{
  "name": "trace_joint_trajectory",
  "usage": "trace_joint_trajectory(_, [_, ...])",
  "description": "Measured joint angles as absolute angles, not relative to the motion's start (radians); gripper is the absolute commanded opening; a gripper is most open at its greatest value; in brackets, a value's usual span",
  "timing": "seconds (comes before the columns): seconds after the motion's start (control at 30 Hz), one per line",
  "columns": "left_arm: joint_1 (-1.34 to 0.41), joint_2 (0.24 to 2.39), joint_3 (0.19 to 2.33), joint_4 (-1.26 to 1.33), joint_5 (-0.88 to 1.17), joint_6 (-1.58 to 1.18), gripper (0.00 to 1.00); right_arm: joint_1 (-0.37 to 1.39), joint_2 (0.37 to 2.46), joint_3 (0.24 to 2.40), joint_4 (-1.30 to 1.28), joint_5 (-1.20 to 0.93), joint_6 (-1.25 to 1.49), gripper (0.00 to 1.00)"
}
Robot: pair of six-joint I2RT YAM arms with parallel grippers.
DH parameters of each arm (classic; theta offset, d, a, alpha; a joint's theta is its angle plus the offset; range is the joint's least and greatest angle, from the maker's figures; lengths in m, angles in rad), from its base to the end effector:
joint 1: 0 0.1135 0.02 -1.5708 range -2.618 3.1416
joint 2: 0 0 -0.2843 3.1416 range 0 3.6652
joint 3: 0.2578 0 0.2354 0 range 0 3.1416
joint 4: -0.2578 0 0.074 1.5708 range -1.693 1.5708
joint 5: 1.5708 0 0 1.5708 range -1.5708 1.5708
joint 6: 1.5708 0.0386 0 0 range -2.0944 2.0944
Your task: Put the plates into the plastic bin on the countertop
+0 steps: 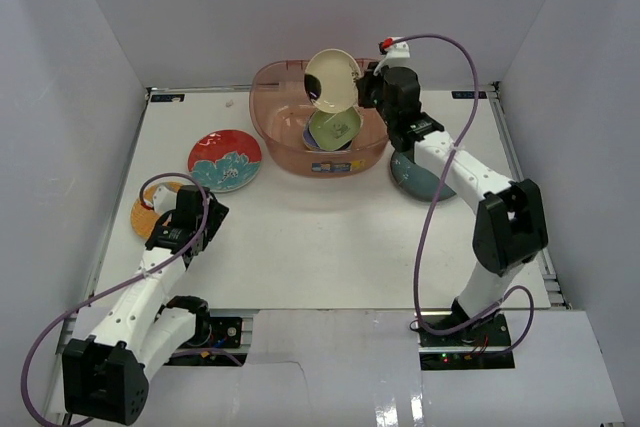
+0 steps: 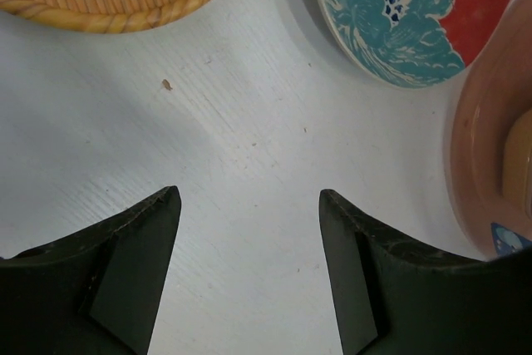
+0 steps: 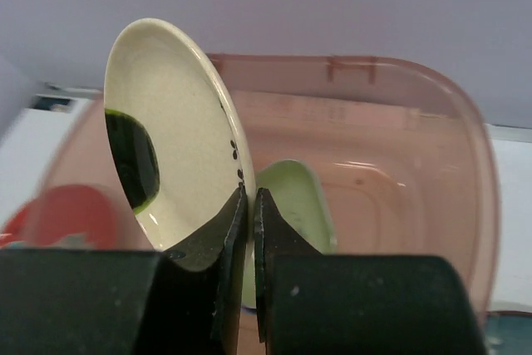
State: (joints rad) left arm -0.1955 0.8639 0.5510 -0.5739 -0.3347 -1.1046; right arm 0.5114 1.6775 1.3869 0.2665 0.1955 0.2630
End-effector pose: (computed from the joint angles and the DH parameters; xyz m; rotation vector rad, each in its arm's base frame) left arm 0.1400 -0.0148 0.2311 -1.1818 2.0901 -0.1941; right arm 0.3502 0.1879 0.3858 -0.0464 1.6117 0.4459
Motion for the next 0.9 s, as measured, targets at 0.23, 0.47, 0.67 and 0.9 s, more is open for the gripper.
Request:
trace_joint_trajectory(0.23, [-0.123,0.913,0.551,-0.579,-0.358,-1.106,0.85,0.478,1.933,1.594,0.117,0.342,0.065,0.08])
trace_joint_trajectory(0.47, [0.005,1.051,0.547,-0.536,-0.327,-1.096,0.87,0.48,2.017,1.601,0.041,0.382,-0.01,0.08])
trace_joint_trajectory(0.67, [0.054,1.074,0.546,-0.516,-0.332,-1.089,0.93,0.487,2.02,1.616,0.02,0.312,0.044,0.08])
trace_joint_trajectory(0.9, [0.093,1.057,0.5,-0.493,-0.344,-1.079,0.95,0.489,2.024,1.685,-0.017,0.232,0.196,0.08])
